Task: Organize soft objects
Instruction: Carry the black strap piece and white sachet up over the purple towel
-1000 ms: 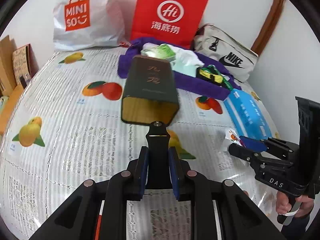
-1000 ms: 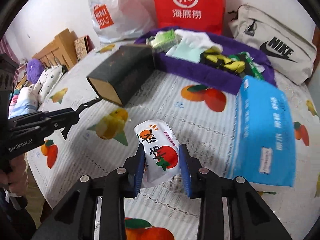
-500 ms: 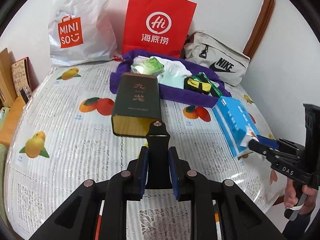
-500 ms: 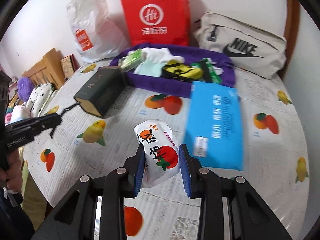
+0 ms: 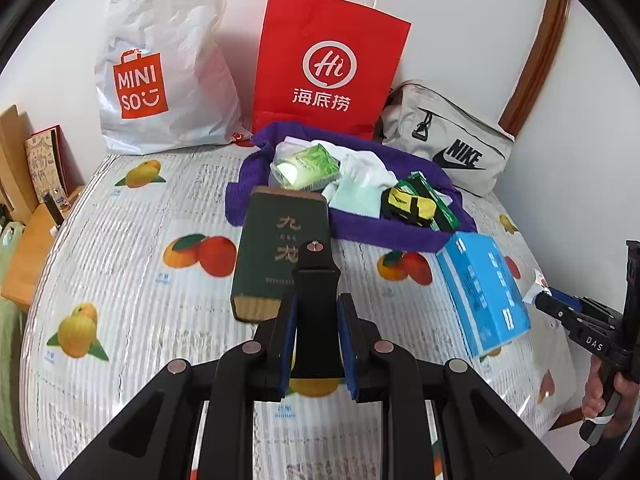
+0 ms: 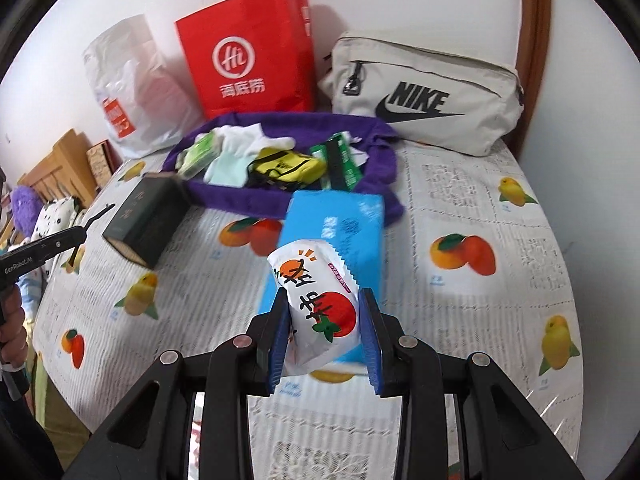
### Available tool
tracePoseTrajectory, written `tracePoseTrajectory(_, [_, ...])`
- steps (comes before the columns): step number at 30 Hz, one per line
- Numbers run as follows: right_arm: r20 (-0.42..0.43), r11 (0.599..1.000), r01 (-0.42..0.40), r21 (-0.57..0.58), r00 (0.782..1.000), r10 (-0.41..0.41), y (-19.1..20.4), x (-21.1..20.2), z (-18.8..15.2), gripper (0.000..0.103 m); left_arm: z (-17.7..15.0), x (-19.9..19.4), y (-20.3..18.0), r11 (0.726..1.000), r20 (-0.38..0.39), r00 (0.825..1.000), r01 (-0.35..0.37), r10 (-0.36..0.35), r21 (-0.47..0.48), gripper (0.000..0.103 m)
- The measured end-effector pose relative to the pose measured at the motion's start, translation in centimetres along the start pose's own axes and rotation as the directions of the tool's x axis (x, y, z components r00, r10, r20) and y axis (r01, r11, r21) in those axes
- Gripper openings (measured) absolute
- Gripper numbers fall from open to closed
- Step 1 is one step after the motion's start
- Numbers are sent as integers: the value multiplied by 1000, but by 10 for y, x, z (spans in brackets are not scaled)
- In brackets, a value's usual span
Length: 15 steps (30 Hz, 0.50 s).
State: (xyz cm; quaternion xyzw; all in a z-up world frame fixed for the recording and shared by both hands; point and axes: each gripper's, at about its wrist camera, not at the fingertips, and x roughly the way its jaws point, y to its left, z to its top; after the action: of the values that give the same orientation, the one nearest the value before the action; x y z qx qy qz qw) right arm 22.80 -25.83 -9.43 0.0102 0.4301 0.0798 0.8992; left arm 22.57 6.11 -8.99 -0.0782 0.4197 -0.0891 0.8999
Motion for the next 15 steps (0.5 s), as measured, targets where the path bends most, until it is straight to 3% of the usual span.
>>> tracePoseTrajectory(15, [41,1000,-19,-13,999,19,-7,21,57,33,52,31,5,999,8,1000,-22,22,-28,20])
